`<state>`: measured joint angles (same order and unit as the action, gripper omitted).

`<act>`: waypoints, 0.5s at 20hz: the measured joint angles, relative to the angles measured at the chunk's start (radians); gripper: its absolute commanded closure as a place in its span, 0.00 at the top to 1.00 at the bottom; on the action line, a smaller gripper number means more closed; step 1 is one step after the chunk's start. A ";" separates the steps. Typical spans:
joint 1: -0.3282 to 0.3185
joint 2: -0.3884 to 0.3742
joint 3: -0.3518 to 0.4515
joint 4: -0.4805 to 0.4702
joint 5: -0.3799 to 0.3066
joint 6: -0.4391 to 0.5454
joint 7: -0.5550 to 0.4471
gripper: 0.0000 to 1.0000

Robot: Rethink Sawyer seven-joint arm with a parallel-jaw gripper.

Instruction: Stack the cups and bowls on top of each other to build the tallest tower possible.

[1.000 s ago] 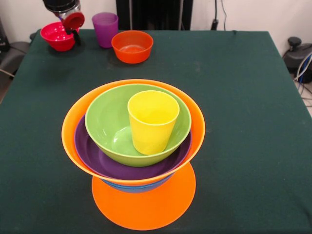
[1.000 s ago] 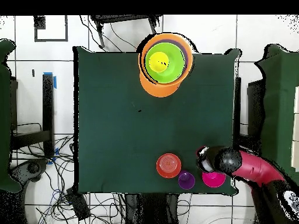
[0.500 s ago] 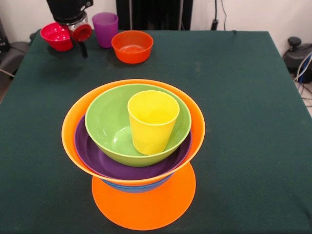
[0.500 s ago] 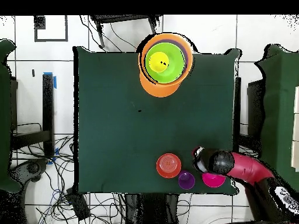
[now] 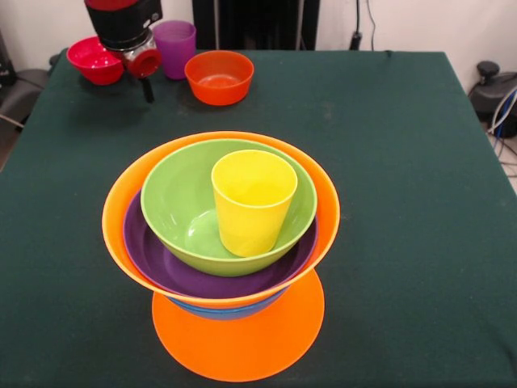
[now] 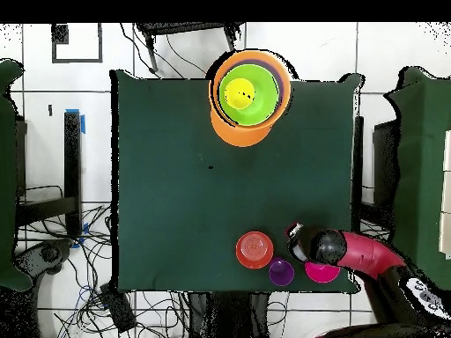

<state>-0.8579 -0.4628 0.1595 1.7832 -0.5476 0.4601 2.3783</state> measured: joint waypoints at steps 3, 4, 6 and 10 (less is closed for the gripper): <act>0.000 -0.003 0.000 0.000 0.000 0.000 0.000 1.00; 0.000 -0.005 0.000 0.000 0.000 0.000 0.000 1.00; 0.000 -0.012 0.001 0.000 0.000 0.000 0.000 1.00; -0.001 -0.032 0.001 0.000 0.000 0.007 0.000 1.00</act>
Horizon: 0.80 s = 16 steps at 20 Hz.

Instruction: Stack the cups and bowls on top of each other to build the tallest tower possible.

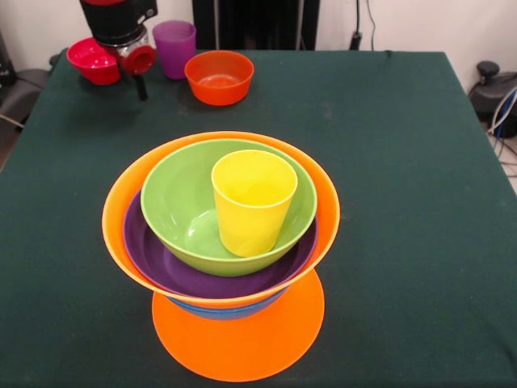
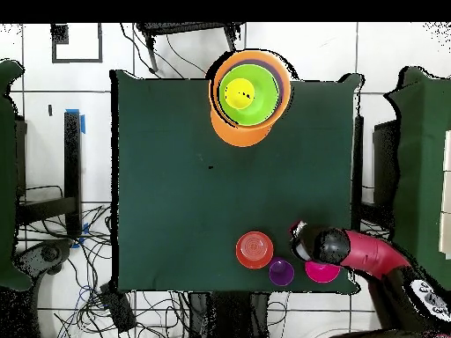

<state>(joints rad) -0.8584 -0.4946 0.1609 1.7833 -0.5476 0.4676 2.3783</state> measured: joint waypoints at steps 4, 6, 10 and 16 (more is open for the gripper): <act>0.000 -0.039 0.001 -0.001 0.000 0.022 0.000 1.00; 0.000 -0.050 0.001 -0.001 0.000 0.029 0.000 1.00; 0.000 -0.078 0.002 -0.003 0.000 0.046 0.000 1.00; -0.004 -0.100 0.003 -0.004 0.000 0.071 0.000 1.00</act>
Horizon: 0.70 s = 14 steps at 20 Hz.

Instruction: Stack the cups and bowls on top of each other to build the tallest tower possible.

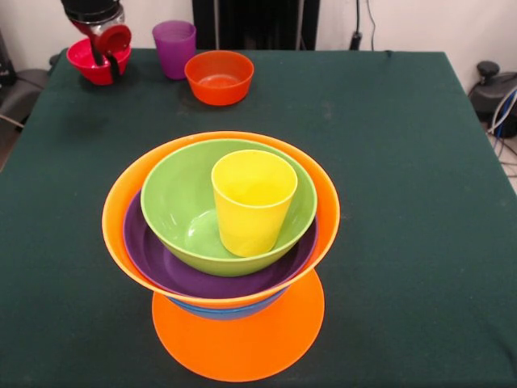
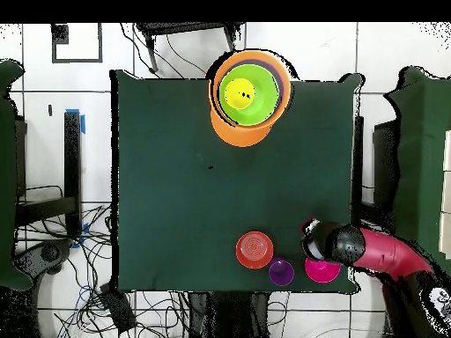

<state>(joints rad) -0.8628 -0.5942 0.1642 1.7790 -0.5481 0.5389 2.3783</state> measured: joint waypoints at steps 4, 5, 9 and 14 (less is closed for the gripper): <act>-0.016 -0.008 0.001 0.000 0.000 0.011 0.000 1.00; -0.019 -0.007 0.001 0.000 0.000 0.011 0.000 1.00; -0.048 -0.002 0.002 0.000 0.000 0.011 0.000 1.00; -0.082 0.001 0.001 0.000 -0.003 0.011 0.000 1.00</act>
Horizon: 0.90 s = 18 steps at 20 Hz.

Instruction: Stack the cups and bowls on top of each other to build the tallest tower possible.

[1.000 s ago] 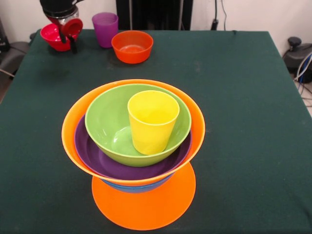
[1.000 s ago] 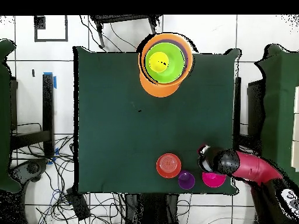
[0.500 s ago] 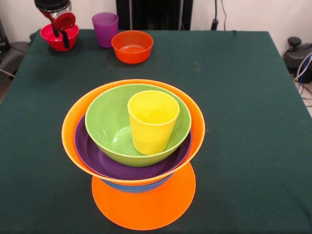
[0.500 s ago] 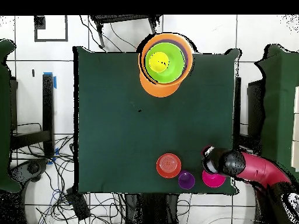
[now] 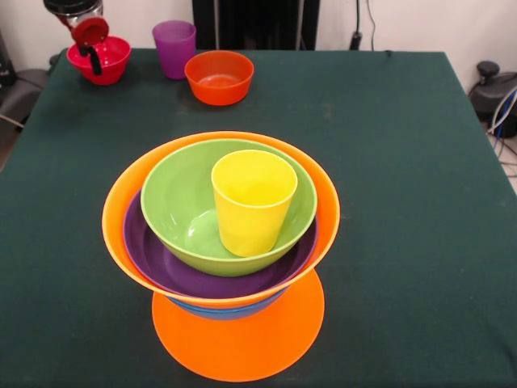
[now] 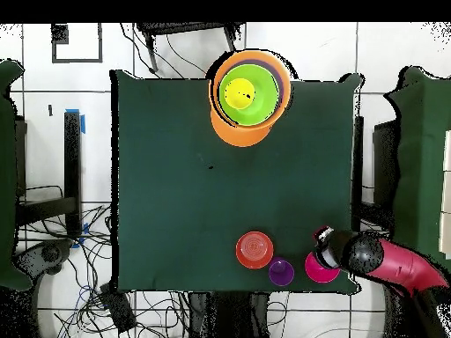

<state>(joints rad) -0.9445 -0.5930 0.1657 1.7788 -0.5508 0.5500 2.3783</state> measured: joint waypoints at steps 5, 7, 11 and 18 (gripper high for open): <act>-0.017 0.003 0.000 0.000 -0.016 0.000 0.000 1.00; -0.022 0.010 0.000 0.000 -0.032 0.000 0.000 1.00; -0.026 0.033 0.000 0.000 -0.054 0.000 0.000 1.00; -0.026 0.086 0.000 -0.001 -0.089 -0.010 0.000 1.00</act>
<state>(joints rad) -0.9710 -0.5068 0.1657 1.7783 -0.6394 0.5398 2.3783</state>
